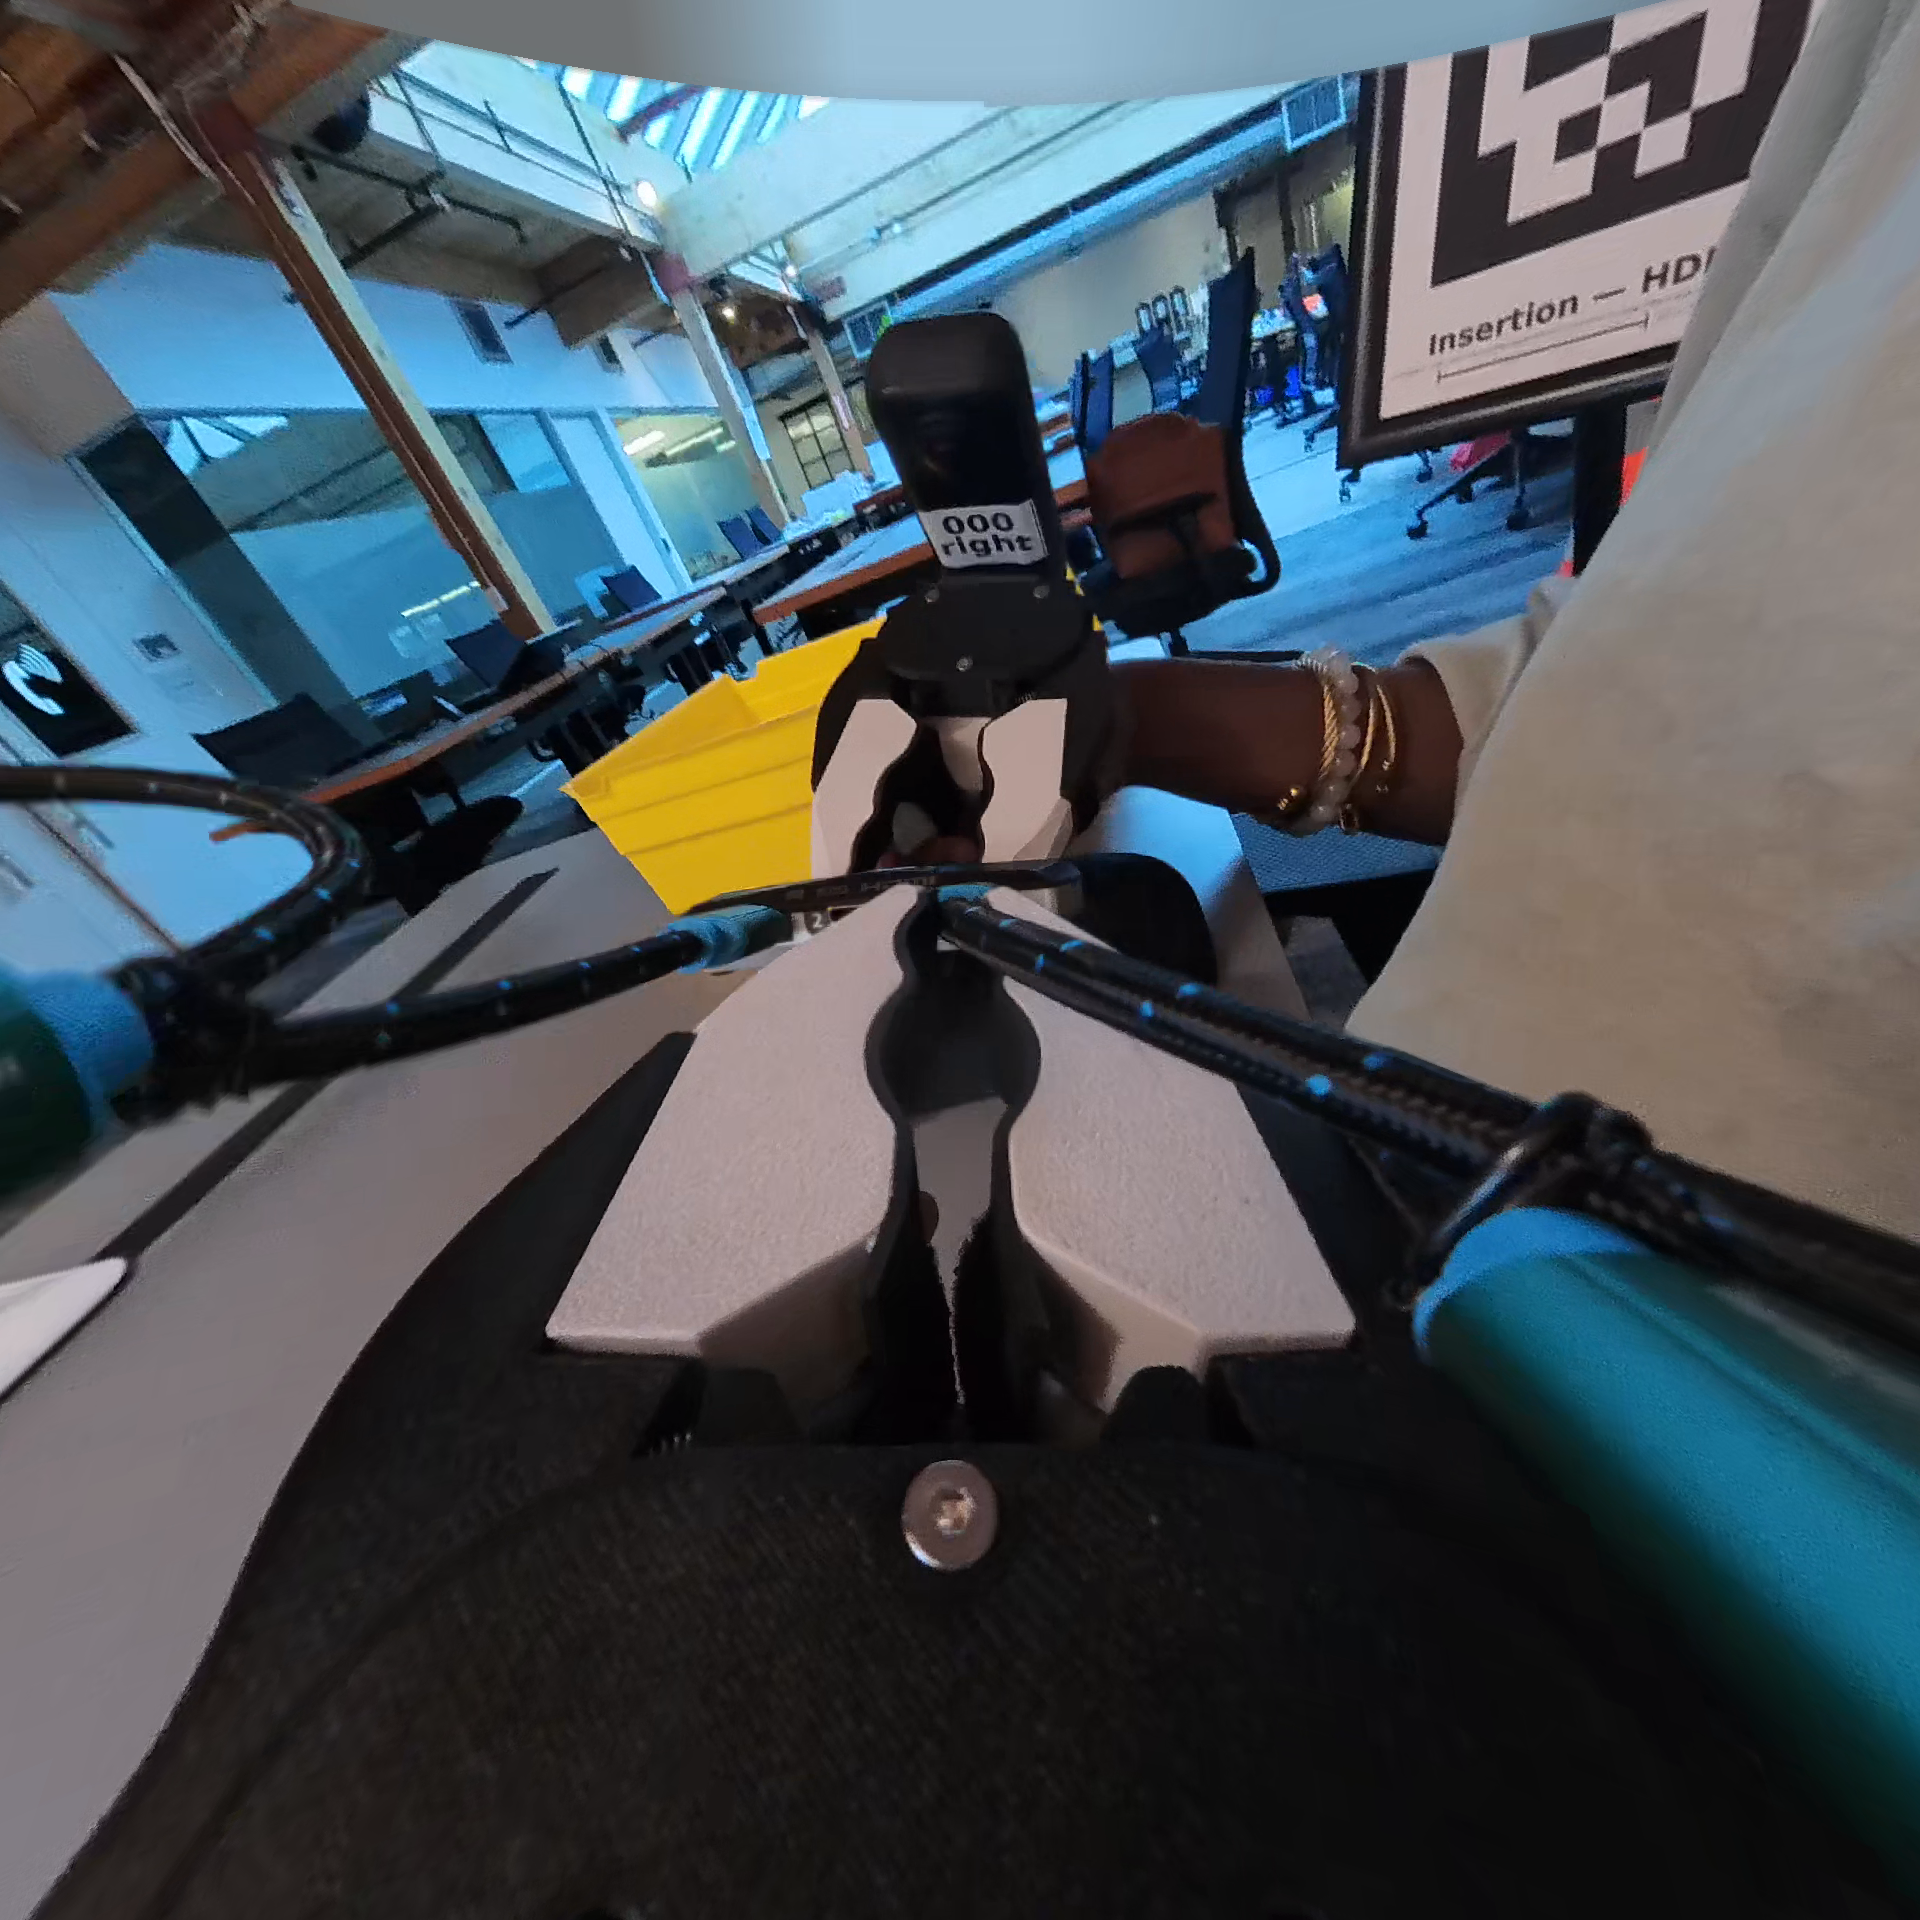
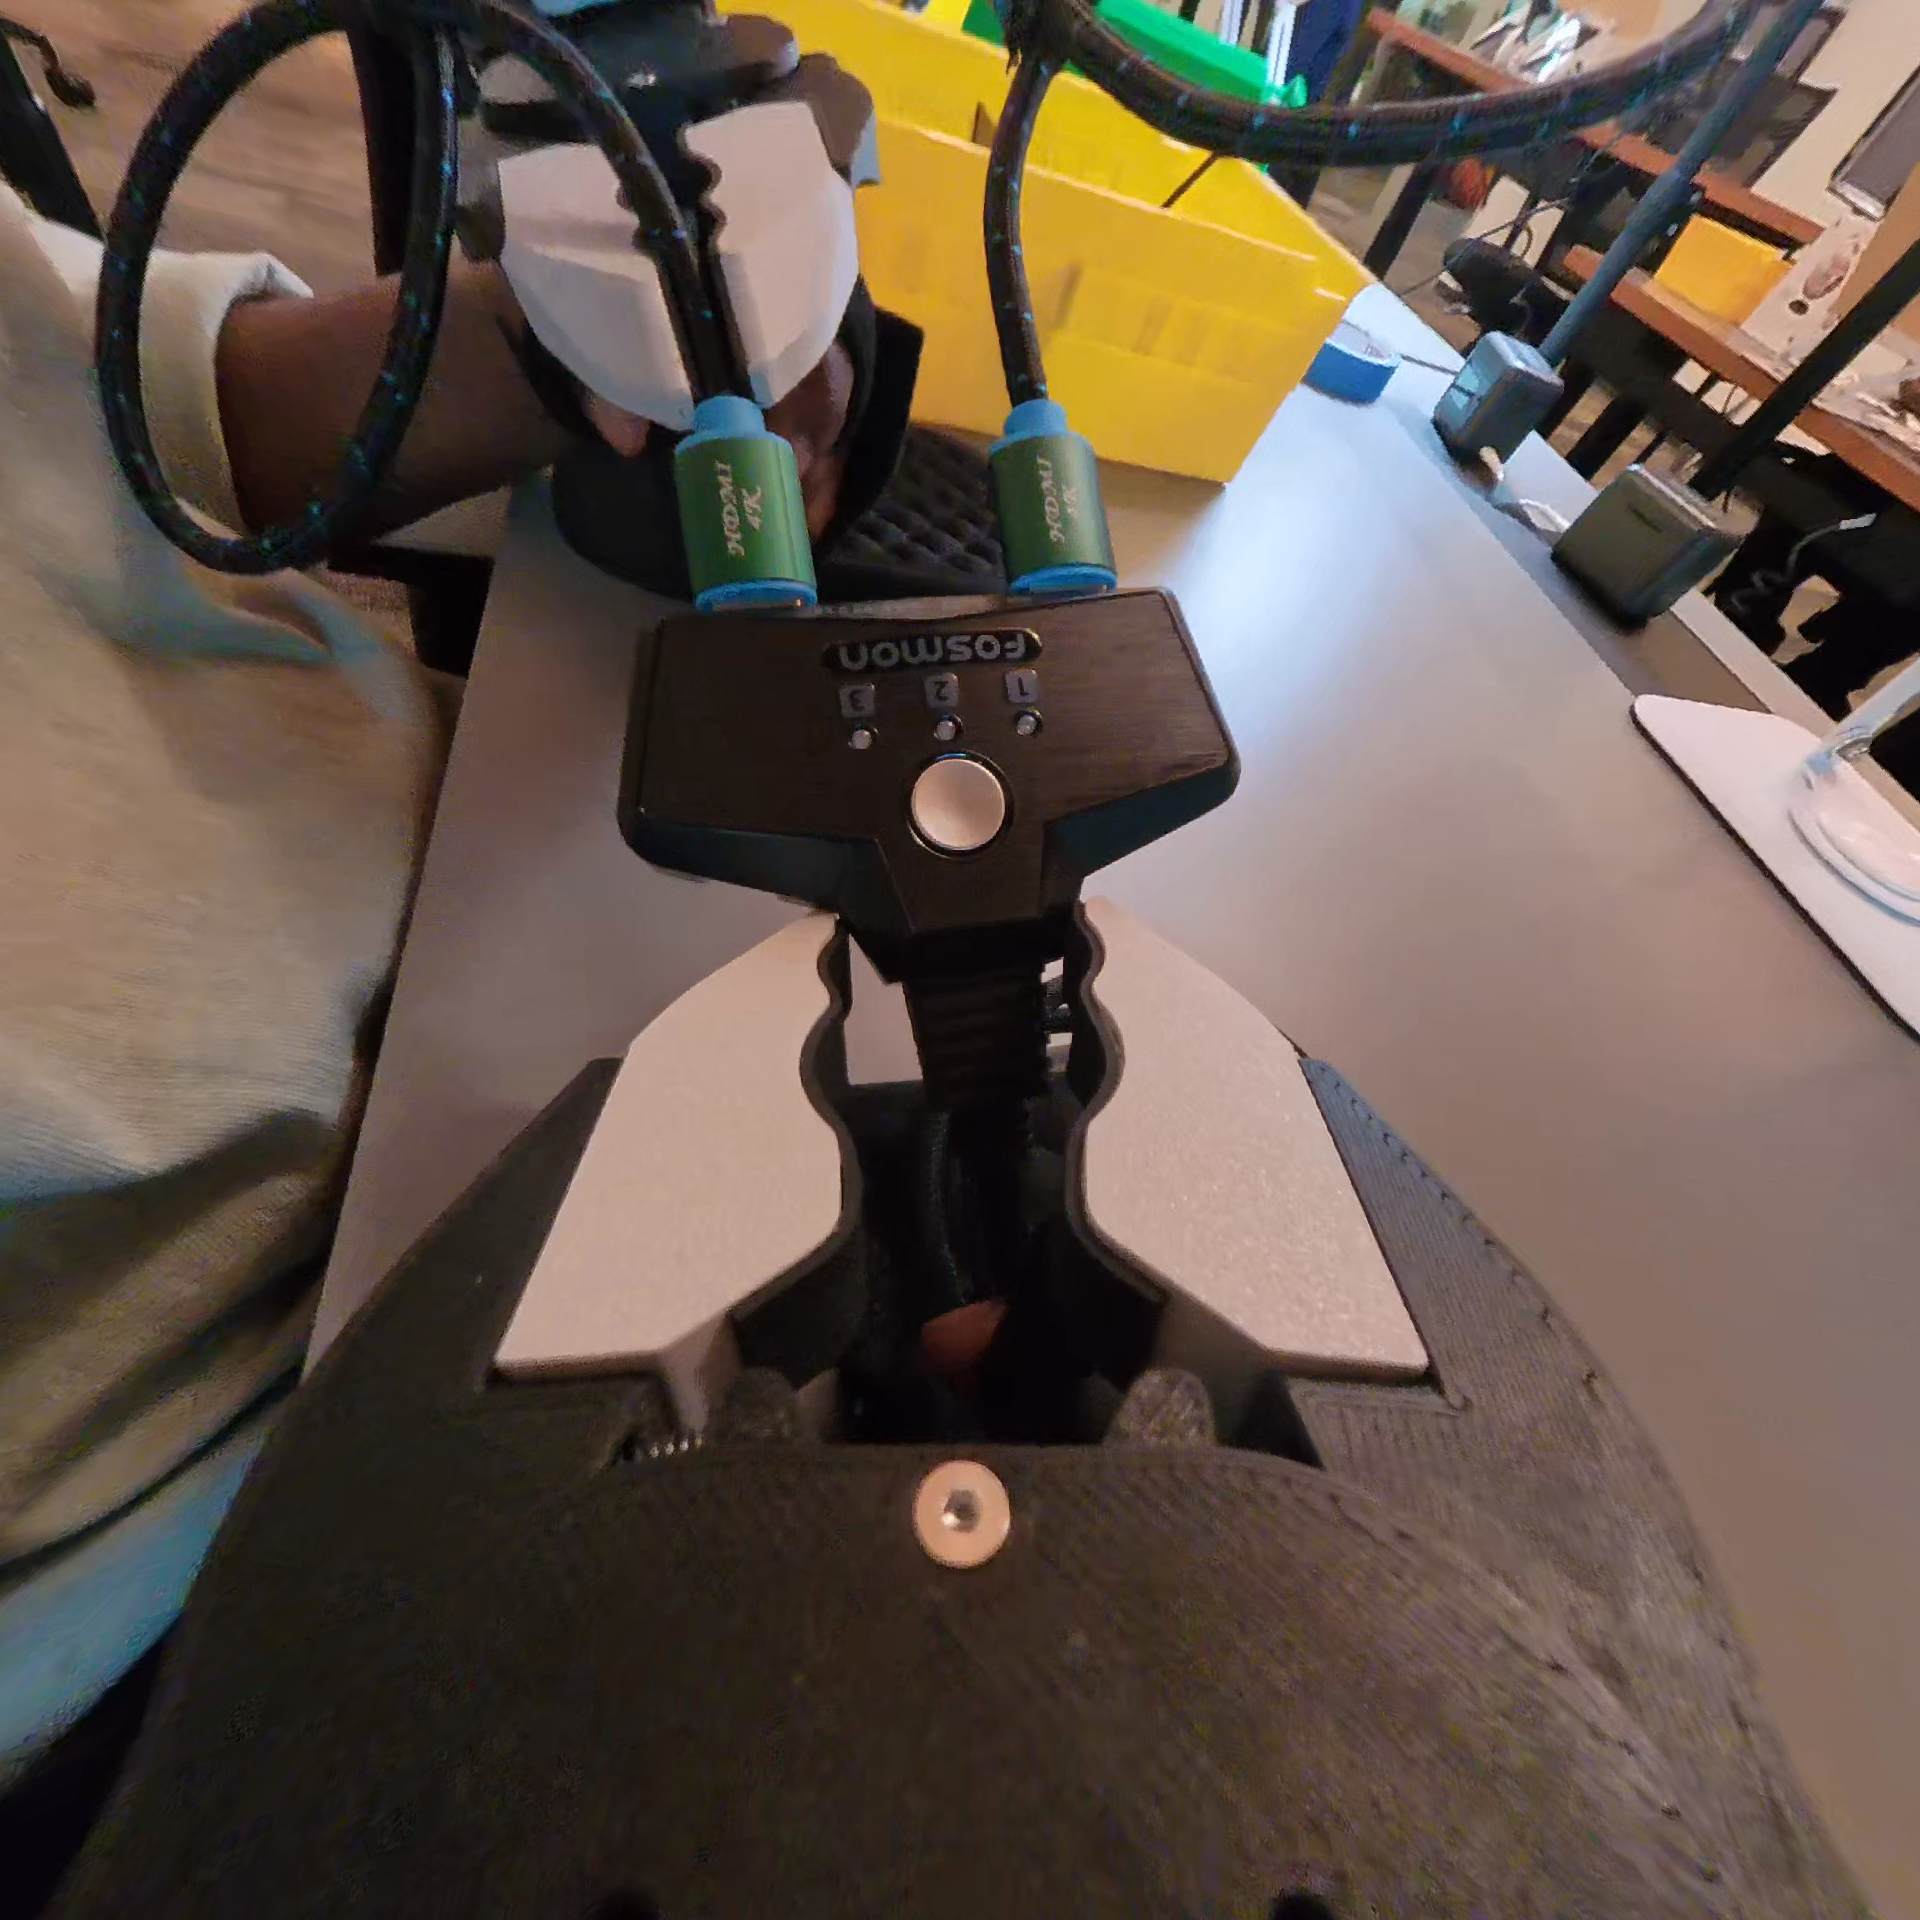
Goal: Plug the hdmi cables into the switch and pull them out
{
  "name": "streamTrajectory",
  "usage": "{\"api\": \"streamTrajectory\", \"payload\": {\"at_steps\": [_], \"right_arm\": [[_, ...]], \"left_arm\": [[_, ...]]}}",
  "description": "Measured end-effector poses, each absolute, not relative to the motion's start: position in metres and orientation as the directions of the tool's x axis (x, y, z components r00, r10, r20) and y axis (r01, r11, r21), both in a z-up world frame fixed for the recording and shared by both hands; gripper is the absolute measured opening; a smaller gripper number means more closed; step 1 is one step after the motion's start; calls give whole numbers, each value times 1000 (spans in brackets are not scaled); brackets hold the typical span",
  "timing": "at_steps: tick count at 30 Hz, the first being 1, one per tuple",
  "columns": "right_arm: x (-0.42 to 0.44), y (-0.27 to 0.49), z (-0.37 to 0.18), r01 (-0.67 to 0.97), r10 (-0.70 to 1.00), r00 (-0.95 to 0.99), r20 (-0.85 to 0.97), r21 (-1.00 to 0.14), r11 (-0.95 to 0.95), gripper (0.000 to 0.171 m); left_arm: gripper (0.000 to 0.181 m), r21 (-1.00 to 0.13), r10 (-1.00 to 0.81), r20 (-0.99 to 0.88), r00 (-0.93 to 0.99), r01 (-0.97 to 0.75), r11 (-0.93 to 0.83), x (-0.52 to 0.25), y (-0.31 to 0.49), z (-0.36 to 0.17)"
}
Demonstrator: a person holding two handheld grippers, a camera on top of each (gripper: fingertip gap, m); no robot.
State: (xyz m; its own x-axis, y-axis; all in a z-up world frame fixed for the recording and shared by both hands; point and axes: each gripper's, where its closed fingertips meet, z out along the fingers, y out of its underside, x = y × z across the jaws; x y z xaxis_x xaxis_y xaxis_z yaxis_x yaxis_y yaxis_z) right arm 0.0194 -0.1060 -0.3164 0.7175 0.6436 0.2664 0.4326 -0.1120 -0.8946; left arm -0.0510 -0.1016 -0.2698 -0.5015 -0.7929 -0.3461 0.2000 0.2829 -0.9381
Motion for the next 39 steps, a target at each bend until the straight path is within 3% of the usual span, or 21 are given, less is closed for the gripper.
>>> {"api": "streamTrajectory", "payload": {"at_steps": [12, 15, 18, 24, 28, 39], "right_arm": [[21, -105, -317, 438, 635, 721, 278, -892, -107, 40], [19, -101, -306, 391, 614, 744, 262, -917, -83, 40], [14, -95, -294, 362, 579, 768, 275, -932, -36, 40], [23, -91, -257, 332, 427, 844, 325, -941, 62, 39], [30, -99, -224, 261, 329, 895, 302, -951, 165, 39], [70, -125, -140, 196, 99, 964, 246, -912, 362, 39]], "left_arm": [[7, -940, -796, -339, -501, 217, 264, -50, -103, -269], [13, -935, -847, -333, -414, 262, 239, -49, -91, -254], [36, -929, -906, -286, -312, 321, 183, -57, -68, -234], [34, -859, -983, -120, -142, 511, 32, -80, -21, -199], [31, -888, -999, -48, 12, 458, 48, -72, 6, -207], [28, -924, -974, -203, 97, 309, 224, -51, 1, -227]]}}
